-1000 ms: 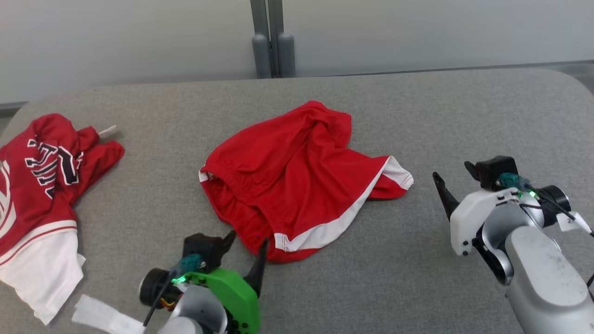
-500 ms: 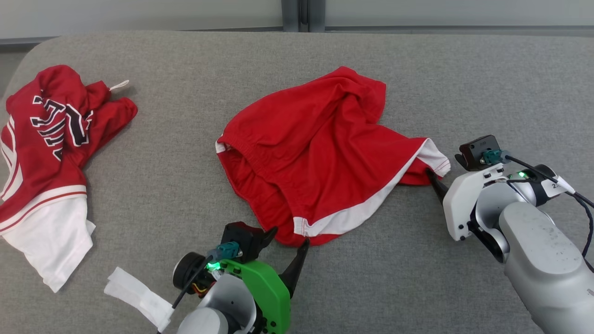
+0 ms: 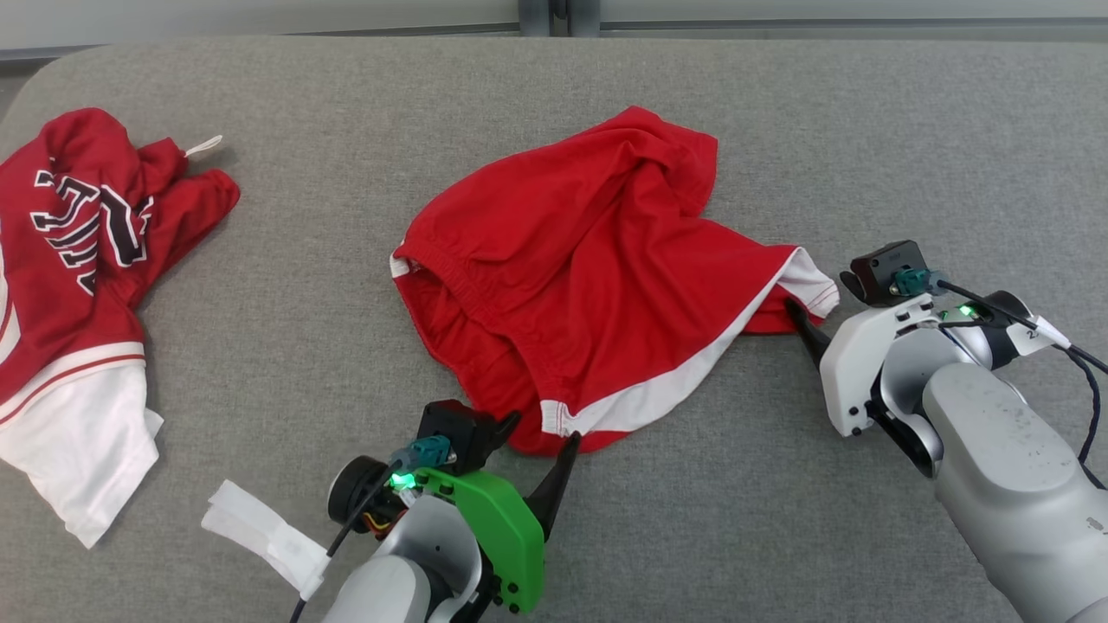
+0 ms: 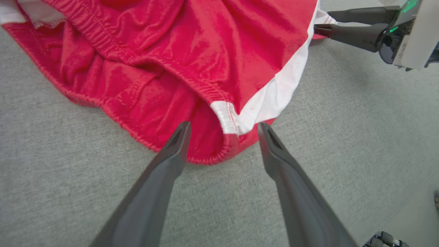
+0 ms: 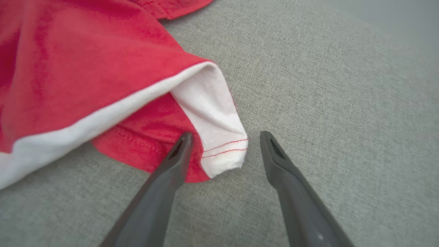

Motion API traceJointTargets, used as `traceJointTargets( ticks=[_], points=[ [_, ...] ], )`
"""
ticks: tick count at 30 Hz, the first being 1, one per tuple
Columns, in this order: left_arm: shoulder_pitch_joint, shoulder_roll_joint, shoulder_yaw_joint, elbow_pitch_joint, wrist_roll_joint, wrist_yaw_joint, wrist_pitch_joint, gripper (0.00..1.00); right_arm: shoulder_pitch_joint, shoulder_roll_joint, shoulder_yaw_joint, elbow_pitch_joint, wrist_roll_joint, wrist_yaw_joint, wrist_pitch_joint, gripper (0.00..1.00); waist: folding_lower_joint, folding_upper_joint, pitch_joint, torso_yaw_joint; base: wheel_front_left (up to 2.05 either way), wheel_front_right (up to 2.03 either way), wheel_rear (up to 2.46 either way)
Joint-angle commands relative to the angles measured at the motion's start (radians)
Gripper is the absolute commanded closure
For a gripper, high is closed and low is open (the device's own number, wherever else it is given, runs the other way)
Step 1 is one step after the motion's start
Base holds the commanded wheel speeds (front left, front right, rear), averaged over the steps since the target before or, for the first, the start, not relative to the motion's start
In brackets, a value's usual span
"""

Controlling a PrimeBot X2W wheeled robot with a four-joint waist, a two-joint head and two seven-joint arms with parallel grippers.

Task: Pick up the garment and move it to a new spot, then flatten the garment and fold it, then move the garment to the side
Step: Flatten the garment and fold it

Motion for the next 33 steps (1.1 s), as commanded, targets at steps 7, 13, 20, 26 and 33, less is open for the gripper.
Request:
traceJointTargets(
  ticks=[7,13,20,26,33],
  points=[
    [-0.063,0.005,-0.008,0.026,-0.010,0.003,-0.003,1.00,-0.045,0.014,0.047,0.011,0.030,-0.001,-0.029,0.35,0.0000,-0.0001,0.044,-0.021,0.00,0.00,0.00],
    [-0.078,0.017,0.007,0.030,-0.066,0.000,-0.009,1.00,-0.047,-0.036,0.070,-0.056,0.122,-0.001,-0.055,1.00,0.0000,-0.0001,0.056,-0.037,0.00,0.00,0.00],
    [-0.034,0.046,0.128,-0.157,-0.177,0.015,-0.048,1.00,0.064,-0.182,0.014,-0.363,0.238,-0.001,-0.053,1.00,0.0000,-0.0001,0.027,-0.079,0.00,0.00,0.00],
    [-0.049,0.100,0.233,-0.412,-0.247,0.048,0.002,1.00,0.200,-0.402,-0.088,-0.814,0.383,-0.001,0.105,1.00,0.0000,-0.0001,0.001,-0.126,0.00,0.00,0.00],
    [-0.318,0.181,0.312,-0.467,-0.300,0.052,0.153,1.00,0.147,-0.635,-0.276,-1.101,0.548,-0.001,0.351,1.00,0.0000,-0.0001,0.091,-0.153,0.00,0.00,0.00]
  ],
)
